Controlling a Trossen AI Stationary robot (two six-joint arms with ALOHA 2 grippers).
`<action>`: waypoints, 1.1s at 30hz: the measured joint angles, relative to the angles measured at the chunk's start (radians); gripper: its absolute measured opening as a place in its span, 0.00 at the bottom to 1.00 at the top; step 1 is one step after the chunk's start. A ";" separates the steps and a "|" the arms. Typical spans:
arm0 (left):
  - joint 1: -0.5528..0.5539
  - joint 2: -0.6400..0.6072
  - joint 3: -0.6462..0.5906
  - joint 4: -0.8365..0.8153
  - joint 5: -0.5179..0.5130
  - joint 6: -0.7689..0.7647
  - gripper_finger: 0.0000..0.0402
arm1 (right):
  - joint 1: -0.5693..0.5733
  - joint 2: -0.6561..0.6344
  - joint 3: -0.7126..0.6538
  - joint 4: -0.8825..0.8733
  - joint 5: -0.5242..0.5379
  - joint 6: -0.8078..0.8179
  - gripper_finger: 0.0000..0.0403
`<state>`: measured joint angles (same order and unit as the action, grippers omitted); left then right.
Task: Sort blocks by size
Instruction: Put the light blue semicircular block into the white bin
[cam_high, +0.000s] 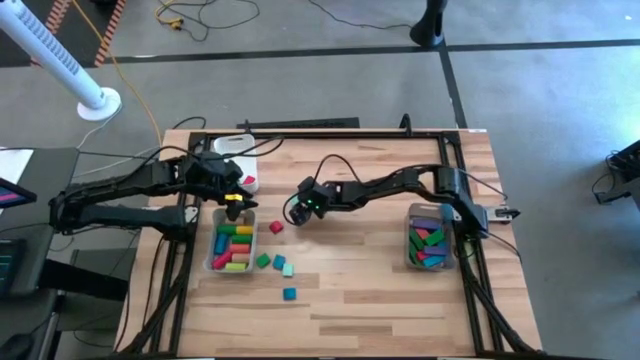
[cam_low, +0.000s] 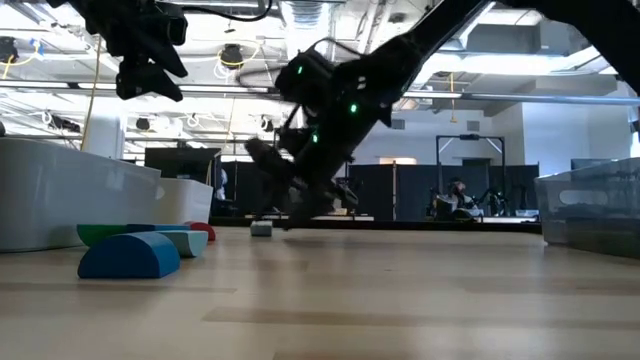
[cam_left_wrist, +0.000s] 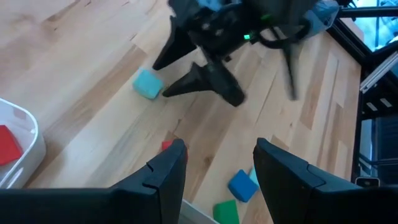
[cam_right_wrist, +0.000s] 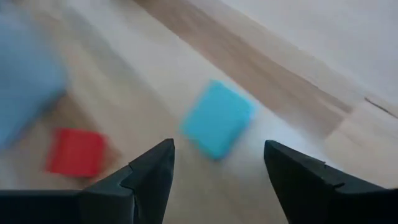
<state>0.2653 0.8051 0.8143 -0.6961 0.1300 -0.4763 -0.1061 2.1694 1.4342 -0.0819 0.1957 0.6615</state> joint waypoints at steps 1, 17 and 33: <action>-0.001 0.000 0.000 -0.001 -0.001 0.000 0.44 | -0.003 0.012 0.006 -0.011 0.002 -0.001 0.69; -0.003 0.000 0.000 -0.001 -0.005 -0.011 0.44 | -0.044 0.040 0.047 -0.038 0.070 -0.004 0.69; -0.003 0.000 0.000 0.000 -0.005 -0.015 0.44 | -0.047 0.058 0.049 -0.042 0.074 -0.007 0.61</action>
<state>0.2626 0.8051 0.8143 -0.6960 0.1246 -0.4911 -0.1528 2.2276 1.4830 -0.1238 0.2695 0.6544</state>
